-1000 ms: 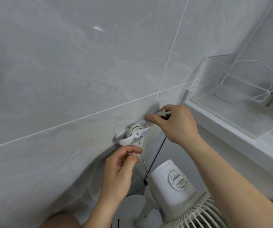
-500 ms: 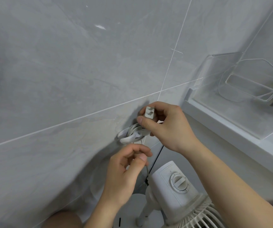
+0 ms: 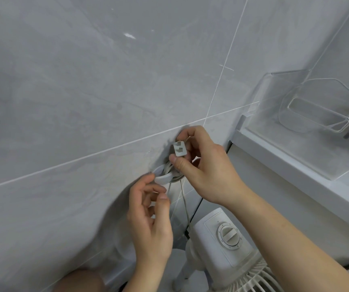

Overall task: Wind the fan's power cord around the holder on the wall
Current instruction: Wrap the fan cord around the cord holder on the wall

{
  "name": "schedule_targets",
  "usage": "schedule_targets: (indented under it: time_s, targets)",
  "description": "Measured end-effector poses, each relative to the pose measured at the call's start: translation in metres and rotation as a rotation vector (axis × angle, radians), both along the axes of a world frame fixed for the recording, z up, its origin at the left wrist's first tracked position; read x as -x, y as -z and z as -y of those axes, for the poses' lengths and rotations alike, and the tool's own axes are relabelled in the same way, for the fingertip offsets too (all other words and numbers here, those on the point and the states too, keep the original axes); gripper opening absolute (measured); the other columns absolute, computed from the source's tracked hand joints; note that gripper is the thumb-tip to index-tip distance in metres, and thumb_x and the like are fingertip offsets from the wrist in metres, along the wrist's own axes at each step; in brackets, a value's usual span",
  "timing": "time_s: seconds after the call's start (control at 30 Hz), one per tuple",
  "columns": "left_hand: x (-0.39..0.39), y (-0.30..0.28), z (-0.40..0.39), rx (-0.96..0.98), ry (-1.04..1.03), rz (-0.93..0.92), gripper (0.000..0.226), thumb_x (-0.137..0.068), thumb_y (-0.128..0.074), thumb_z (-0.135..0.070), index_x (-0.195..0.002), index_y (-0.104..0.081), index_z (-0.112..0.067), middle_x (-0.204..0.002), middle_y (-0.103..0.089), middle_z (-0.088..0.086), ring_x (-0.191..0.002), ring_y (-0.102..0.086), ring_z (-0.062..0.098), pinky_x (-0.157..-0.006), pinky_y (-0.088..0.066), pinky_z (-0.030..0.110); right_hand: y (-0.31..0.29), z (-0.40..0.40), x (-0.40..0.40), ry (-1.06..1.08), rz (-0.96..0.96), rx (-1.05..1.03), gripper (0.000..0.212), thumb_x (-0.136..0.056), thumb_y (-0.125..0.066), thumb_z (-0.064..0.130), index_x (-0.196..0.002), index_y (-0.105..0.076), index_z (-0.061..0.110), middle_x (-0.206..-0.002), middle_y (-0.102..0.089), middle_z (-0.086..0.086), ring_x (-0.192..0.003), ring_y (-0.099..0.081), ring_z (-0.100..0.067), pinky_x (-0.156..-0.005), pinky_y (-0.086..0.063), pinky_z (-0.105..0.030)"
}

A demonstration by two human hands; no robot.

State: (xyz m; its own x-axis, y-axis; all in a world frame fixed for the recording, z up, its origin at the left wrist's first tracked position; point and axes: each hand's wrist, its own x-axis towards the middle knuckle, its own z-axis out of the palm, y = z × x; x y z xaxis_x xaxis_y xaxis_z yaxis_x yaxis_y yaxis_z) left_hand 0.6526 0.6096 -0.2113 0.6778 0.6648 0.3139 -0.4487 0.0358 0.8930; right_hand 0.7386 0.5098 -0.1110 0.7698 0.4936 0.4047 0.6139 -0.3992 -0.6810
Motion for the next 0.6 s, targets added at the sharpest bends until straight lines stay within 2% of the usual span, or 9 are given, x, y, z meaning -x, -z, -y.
schedule_targets:
  time_s: [0.07,0.17,0.3,0.43,0.6]
  targets:
    - [0.001,0.0,0.004,0.047,0.012,0.003,0.037,-0.083,-0.058,-0.032,-0.121,-0.061,-0.034,-0.091,-0.067,-0.004,-0.077,-0.066,0.031,-0.059,-0.053,0.042,0.0,-0.001,-0.001,0.004,-0.012,-0.02,0.026,-0.097,-0.07,0.018,-0.109,-0.049,0.028,-0.073,-0.057,-0.003,-0.07,-0.058,-0.023,-0.061,-0.047,-0.028]
    - [0.002,-0.002,0.009,0.167,0.049,0.019,0.045,-0.08,-0.059,-0.032,-0.124,-0.06,-0.023,-0.093,-0.069,0.001,-0.076,-0.068,0.019,-0.053,-0.056,0.034,0.0,-0.001,-0.002,0.015,-0.039,-0.048,0.027,-0.096,-0.071,0.018,-0.107,-0.048,0.025,-0.074,-0.057,0.001,-0.074,-0.062,-0.024,-0.061,-0.049,-0.031]
    - [0.001,-0.003,0.015,0.31,0.093,0.055,0.048,-0.077,-0.06,-0.029,-0.123,-0.061,-0.017,-0.094,-0.072,0.005,-0.079,-0.068,0.019,-0.053,-0.058,0.032,0.0,0.0,-0.003,0.005,-0.033,-0.05,0.025,-0.095,-0.074,0.018,-0.106,-0.051,0.021,-0.076,-0.061,-0.004,-0.074,-0.064,-0.024,-0.062,-0.051,-0.031]
    - [0.002,-0.002,0.014,0.334,0.106,0.074,0.044,-0.077,-0.061,-0.028,-0.119,-0.062,-0.015,-0.094,-0.072,0.009,-0.081,-0.068,0.02,-0.056,-0.056,0.031,-0.001,0.001,-0.005,-0.029,0.077,0.101,0.014,-0.094,-0.075,0.023,-0.101,-0.063,0.022,-0.07,-0.059,0.003,-0.07,-0.061,-0.021,-0.069,-0.054,-0.044]
    - [0.002,-0.002,0.012,0.327,0.11,0.084,0.04,-0.077,-0.06,-0.027,-0.115,-0.061,-0.013,-0.093,-0.071,0.011,-0.082,-0.068,0.023,-0.056,-0.055,0.031,-0.004,0.0,-0.004,-0.119,0.168,0.181,0.01,-0.092,-0.076,0.019,-0.1,-0.071,0.019,-0.077,-0.058,0.009,-0.074,-0.06,-0.018,-0.068,-0.053,-0.044]
